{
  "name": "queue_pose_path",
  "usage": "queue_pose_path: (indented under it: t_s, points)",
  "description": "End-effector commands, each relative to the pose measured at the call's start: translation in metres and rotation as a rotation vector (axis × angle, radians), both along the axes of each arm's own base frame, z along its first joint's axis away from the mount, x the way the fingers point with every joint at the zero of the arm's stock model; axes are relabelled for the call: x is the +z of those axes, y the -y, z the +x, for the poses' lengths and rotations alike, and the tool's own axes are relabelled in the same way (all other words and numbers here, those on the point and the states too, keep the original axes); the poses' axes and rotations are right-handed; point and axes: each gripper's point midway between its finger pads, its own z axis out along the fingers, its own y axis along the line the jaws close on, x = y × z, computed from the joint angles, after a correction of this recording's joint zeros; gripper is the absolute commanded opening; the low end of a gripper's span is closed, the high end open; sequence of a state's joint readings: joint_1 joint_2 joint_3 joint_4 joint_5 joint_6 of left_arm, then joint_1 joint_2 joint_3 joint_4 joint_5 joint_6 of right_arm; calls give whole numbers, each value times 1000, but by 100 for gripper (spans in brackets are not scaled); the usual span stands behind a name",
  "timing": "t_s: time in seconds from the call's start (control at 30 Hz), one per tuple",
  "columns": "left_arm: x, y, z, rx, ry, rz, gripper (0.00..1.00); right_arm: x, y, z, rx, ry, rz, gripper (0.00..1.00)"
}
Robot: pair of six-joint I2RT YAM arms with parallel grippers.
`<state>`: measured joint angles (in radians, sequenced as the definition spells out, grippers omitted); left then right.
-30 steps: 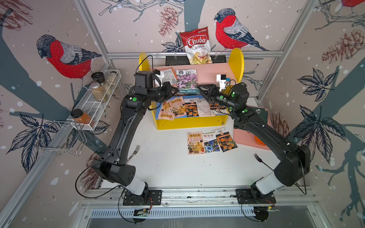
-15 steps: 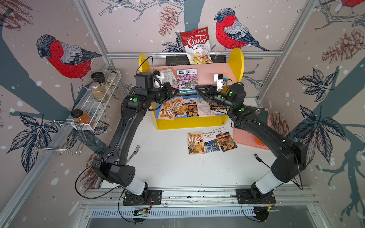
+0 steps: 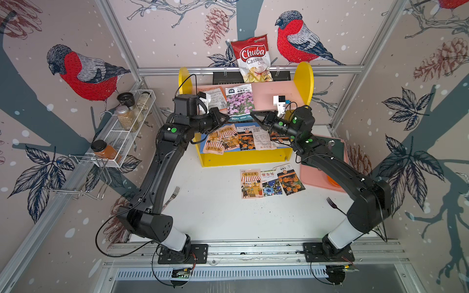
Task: Take the seed bag off the shelf
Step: Pick up the seed packet from the shelf.
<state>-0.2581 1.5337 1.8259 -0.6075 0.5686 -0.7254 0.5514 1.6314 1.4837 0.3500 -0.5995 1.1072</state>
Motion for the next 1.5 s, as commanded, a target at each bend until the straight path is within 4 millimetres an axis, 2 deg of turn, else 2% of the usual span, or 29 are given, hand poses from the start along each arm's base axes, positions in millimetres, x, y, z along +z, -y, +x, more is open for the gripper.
queue_pose_path:
  t_s: [0.0, 0.3, 0.43, 0.57, 0.8, 1.07, 1.17, 1.23, 1.33, 1.37, 1.47]
  points:
    - [23, 4, -2, -20, 96, -31, 0, 16, -1, -5, 17, 48, 32, 0]
    - [40, 6, -21, -20, 157, -27, 0, 22, 0, -19, 23, 71, 31, 0]
    - [33, 7, -35, -18, 162, -22, 0, 21, 2, -34, 22, 83, 32, 0]
    - [22, 6, -50, -7, 168, -11, 0, 10, 3, -51, 15, 82, 18, 0]
    - [-6, 14, -87, -11, 168, 40, 0, -20, -3, -88, -10, 79, -32, 0]
    - [-52, 4, -116, 11, 133, 91, 0, -59, -3, -118, -30, 46, -97, 0]
    - [-72, 1, -125, 19, 111, 97, 0, -82, -6, -126, -26, 16, -118, 0]
    - [-85, -3, -131, 28, 102, 103, 0, -88, -4, -137, -29, 17, -106, 0]
    - [-98, -9, -141, 39, 95, 107, 0, -111, -6, -143, -40, -9, -131, 0]
    - [-111, -12, -143, 43, 76, 123, 0, -118, -7, -146, -38, -18, -132, 0]
    - [-134, -19, -152, 54, 55, 143, 0, -137, -11, -155, -37, -38, -139, 0]
